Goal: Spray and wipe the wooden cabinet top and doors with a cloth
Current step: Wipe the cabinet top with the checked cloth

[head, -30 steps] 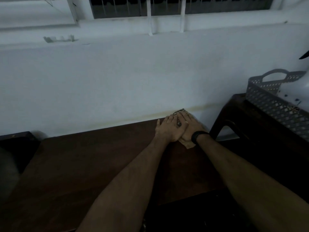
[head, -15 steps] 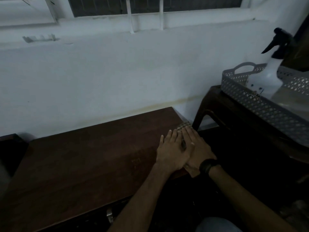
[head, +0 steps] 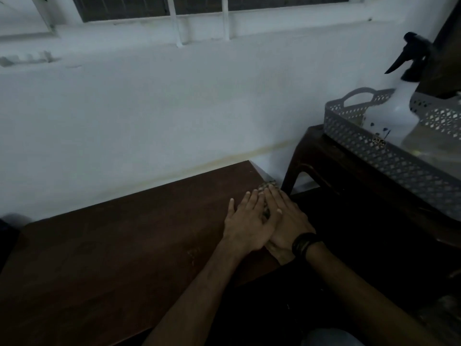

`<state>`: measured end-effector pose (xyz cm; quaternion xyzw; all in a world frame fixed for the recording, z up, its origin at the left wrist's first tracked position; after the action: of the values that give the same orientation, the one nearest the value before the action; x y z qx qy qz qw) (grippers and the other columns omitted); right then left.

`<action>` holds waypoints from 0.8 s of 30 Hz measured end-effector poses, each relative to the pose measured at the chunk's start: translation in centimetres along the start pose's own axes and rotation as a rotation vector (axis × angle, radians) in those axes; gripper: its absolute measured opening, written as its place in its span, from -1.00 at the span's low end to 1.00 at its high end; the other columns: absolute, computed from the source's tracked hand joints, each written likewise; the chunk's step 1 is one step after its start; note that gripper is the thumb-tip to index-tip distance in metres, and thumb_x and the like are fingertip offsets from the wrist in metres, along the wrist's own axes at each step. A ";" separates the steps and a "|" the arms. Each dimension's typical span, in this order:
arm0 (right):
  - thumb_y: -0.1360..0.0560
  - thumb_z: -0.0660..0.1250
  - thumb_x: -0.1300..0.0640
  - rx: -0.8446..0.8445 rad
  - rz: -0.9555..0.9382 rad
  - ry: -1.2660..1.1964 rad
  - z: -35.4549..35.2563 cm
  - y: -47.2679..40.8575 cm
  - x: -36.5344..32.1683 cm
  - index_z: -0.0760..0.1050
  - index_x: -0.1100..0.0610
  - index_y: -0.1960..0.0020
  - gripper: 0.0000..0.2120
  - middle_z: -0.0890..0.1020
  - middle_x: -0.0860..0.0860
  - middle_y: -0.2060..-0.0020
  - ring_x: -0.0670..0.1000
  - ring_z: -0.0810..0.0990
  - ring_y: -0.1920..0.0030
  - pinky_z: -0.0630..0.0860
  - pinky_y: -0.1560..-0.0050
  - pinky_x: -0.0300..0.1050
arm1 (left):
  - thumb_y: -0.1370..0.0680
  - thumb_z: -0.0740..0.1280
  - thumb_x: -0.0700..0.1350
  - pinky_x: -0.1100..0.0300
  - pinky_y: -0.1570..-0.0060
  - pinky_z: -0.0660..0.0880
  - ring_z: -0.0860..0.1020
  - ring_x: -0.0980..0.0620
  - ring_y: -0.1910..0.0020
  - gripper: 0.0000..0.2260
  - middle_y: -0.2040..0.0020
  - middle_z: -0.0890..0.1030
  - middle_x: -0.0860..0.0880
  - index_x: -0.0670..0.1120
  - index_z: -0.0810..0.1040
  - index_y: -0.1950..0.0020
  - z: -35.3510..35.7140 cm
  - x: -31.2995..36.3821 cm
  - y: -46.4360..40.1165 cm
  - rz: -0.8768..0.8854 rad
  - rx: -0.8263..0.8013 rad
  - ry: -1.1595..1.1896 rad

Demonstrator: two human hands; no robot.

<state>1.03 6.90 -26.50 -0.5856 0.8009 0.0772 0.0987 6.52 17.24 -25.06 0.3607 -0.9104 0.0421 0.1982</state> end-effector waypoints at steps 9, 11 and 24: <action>-0.53 0.07 -0.30 -0.043 -0.064 0.056 1.0 -10.7 -1.3 -0.31 0.07 -0.60 -0.11 -0.27 0.01 -0.59 0.04 -0.27 -0.59 -0.09 -0.57 0.10 | -0.62 -0.13 0.33 -0.21 -0.53 -0.23 -0.08 0.06 -0.61 -0.34 -0.64 -0.06 0.07 0.03 -0.09 -0.64 -3.2 -4.5 -7.1 -0.100 -0.016 -0.053; -0.51 0.07 -0.31 -0.044 -0.065 0.016 1.0 -13.1 -1.3 -0.28 0.06 -0.61 -0.12 -0.25 -0.02 -0.60 0.02 -0.24 -0.59 -0.07 -0.57 0.08 | -0.62 -0.12 0.33 -0.20 -0.53 -0.22 -0.07 0.07 -0.61 -0.34 -0.64 -0.04 0.07 0.03 -0.06 -0.64 -3.7 -5.5 -8.7 -0.116 -0.005 -0.052; -0.55 0.17 -0.20 0.025 -0.113 -0.029 0.5 -15.7 -2.1 -0.04 0.07 -0.61 -0.24 0.04 0.03 -0.59 0.09 -0.04 -0.59 -0.06 -0.57 0.11 | -0.63 -0.12 0.30 -0.23 -0.53 -0.18 -0.02 0.02 -0.61 -0.35 -0.64 0.02 0.03 -0.01 -0.01 -0.64 -4.4 -7.0 -10.3 -0.162 0.043 -0.067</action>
<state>16.66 4.17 -26.59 -0.6272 0.7661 0.0698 0.1219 19.56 15.14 -24.44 0.4383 -0.8833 0.0334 0.1627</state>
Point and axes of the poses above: each hand's wrist, its own y-axis away from the middle knuckle, its own z-axis out of the palm, x = y × z, the point moved 3 cm from there along -y, towards the middle knuckle
